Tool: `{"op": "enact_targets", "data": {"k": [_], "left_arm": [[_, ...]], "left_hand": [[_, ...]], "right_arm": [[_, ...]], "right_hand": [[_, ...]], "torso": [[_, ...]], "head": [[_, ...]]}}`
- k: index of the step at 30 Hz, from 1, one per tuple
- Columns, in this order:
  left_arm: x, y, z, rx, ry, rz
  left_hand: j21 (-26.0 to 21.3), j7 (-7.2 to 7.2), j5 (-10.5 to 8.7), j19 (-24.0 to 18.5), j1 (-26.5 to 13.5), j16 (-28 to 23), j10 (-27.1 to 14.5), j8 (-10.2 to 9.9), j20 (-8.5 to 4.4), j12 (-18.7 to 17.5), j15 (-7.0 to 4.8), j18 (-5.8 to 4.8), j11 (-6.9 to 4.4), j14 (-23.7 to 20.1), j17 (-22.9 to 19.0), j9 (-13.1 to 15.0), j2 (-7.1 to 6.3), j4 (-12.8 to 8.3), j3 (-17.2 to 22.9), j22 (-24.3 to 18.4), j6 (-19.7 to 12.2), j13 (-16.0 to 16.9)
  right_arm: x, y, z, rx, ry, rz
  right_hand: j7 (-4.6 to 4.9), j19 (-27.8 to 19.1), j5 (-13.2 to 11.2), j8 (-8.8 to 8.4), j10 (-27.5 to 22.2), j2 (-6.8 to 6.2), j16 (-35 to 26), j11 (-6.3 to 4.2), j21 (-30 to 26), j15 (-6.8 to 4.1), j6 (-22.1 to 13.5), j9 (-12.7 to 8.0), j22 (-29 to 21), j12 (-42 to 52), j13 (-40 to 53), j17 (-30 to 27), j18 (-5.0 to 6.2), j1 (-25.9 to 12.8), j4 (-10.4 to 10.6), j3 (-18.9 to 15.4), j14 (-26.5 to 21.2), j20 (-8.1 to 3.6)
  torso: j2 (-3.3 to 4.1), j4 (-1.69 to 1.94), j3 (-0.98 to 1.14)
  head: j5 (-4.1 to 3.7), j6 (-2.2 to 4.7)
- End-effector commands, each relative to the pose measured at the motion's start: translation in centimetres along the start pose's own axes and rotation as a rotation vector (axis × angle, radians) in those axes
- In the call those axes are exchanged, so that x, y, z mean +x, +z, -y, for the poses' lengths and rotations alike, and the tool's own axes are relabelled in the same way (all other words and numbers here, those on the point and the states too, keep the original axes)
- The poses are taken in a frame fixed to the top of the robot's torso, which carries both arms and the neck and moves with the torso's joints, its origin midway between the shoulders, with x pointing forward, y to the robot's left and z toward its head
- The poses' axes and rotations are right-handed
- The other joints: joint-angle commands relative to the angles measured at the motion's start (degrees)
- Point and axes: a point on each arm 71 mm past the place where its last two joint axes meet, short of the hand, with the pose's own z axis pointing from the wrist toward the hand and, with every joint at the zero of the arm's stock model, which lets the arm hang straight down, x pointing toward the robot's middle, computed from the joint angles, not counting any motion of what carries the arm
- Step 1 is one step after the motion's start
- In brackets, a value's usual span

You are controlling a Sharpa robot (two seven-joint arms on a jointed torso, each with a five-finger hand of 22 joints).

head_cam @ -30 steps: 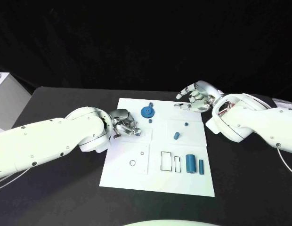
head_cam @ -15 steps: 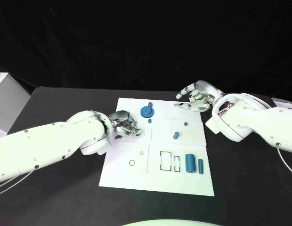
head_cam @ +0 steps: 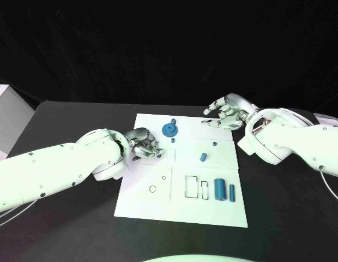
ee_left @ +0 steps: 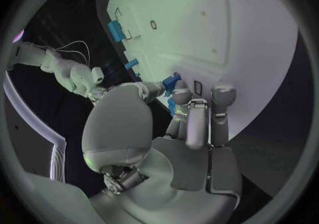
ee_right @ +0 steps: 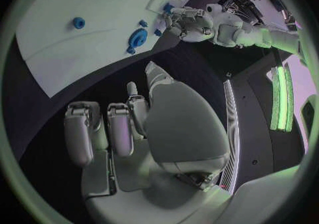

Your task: Assemble the parts on the task board

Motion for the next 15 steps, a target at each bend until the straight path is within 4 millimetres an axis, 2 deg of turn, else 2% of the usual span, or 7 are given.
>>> {"op": "enact_targets", "data": {"k": [1,15], "left_arm": [[0.18,0.00,0.31,0.016,0.017,-0.011],[0.41,-0.02,0.33,0.007,0.018,-0.037]], "left_hand": [[0.27,-0.16,-0.09,0.48,-0.24,0.30,-0.06,0.04,0.08,-0.23,-0.36,-1.04,0.02,2.20,2.79,4.74,0.52,-13.27,13.70,0.04,0.61,-0.07],[0.28,-0.14,-0.16,0.46,-0.27,0.36,-0.36,-0.02,0.08,-0.51,-0.34,-1.04,0.04,2.25,2.96,4.76,0.54,-13.19,13.73,0.03,0.57,-0.57]], "right_arm": [[0.11,-0.02,-0.07,-0.007,-0.003,-0.008],[0.17,-0.03,-0.03,-0.007,-0.003,-0.010]], "right_hand": [[0.04,4.05,0.30,0.07,-0.36,0.53,-0.01,-0.19,-0.34,0.28,-0.28,-0.08,12.21,-0.15,3.63,9.43,0.78,-0.20,0.04,0.44,4.52,0.22],[0.04,4.05,0.30,0.07,-0.36,0.53,-0.01,-0.19,-0.34,0.28,-0.28,-0.08,12.21,-0.15,3.63,9.43,0.78,-0.20,0.04,0.44,4.52,0.22]], "torso": [[0.02,0.00,-0.01],[-0.04,0.02,0.03]], "head": [[-0.07,-0.14],[-0.14,-0.34]]}}
